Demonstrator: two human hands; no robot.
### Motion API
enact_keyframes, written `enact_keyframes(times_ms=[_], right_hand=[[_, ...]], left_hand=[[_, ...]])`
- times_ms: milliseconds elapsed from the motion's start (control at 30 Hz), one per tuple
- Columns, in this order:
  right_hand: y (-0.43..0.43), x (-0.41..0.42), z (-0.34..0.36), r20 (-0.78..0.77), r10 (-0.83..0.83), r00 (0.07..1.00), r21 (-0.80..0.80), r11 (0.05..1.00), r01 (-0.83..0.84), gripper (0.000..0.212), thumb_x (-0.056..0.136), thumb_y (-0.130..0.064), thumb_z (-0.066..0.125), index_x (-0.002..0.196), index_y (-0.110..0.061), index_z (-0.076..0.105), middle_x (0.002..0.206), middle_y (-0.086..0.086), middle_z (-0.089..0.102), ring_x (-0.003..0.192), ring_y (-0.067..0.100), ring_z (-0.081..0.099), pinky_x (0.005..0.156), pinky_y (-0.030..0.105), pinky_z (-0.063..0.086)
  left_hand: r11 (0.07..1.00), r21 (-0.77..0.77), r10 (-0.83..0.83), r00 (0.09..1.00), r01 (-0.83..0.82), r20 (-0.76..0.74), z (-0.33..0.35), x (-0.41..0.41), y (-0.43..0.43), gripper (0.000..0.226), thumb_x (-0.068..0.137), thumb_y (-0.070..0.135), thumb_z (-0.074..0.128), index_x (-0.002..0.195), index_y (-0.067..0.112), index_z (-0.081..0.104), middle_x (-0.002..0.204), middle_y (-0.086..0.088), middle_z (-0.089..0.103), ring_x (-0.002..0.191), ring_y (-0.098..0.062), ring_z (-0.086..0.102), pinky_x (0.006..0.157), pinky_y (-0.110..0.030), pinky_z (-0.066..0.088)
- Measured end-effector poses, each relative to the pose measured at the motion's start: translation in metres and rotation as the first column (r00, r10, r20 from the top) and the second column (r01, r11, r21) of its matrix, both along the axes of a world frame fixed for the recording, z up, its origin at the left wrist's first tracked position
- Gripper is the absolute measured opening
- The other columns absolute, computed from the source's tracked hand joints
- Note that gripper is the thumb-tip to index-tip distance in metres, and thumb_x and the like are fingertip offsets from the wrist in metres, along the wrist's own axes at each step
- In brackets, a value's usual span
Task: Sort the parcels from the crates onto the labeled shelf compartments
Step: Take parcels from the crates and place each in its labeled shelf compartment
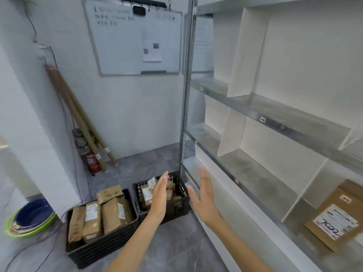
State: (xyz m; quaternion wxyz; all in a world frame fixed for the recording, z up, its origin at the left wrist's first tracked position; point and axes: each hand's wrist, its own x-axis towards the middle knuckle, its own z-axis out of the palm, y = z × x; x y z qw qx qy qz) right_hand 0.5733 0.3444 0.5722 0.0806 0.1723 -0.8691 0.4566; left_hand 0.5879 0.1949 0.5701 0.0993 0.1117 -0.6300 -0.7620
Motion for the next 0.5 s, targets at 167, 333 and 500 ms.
enact_keyframes(times_ms=[167, 333, 500], right_hand=[[-0.059, -0.046, -0.022, 0.100, 0.052, 0.994, -0.009, 0.999, -0.051, 0.070, 0.097, -0.041, 0.047, 0.151, -0.029, 0.003, 0.158, -0.013, 0.009, 0.146, 0.007, 0.006, 0.121, 0.033, 0.011], [-0.089, -0.085, -0.049, 0.248, 0.021, 0.969, -0.022, 1.000, -0.016, 0.071, 0.097, -0.036, 0.049, 0.152, -0.026, 0.006, 0.160, -0.007, 0.011, 0.146, 0.009, 0.009, 0.121, 0.038, 0.014], [-0.117, -0.137, -0.068, 0.339, 0.018, 0.941, -0.009, 1.000, -0.016, 0.068, 0.098, -0.033, 0.048, 0.152, -0.023, 0.009, 0.159, -0.005, 0.015, 0.146, 0.011, 0.013, 0.120, 0.034, 0.014]], left_hand=[[0.972, 0.039, 0.231, 0.973, -0.232, 0.022, -0.013, -0.046, -0.089, 0.039, 0.101, 0.029, 0.035, 0.134, 0.014, 0.050, 0.140, -0.006, 0.049, 0.131, -0.018, 0.042, 0.109, -0.032, 0.028], [0.962, -0.033, 0.272, 0.958, -0.270, 0.093, -0.039, -0.076, -0.152, 0.039, 0.102, 0.031, 0.033, 0.133, 0.016, 0.050, 0.136, -0.004, 0.052, 0.129, -0.019, 0.043, 0.113, -0.040, 0.027], [0.954, -0.021, 0.299, 0.941, -0.300, 0.159, -0.067, -0.123, -0.182, 0.031, 0.101, 0.027, 0.036, 0.125, 0.018, 0.054, 0.136, -0.005, 0.052, 0.129, -0.021, 0.044, 0.114, -0.042, 0.027]])
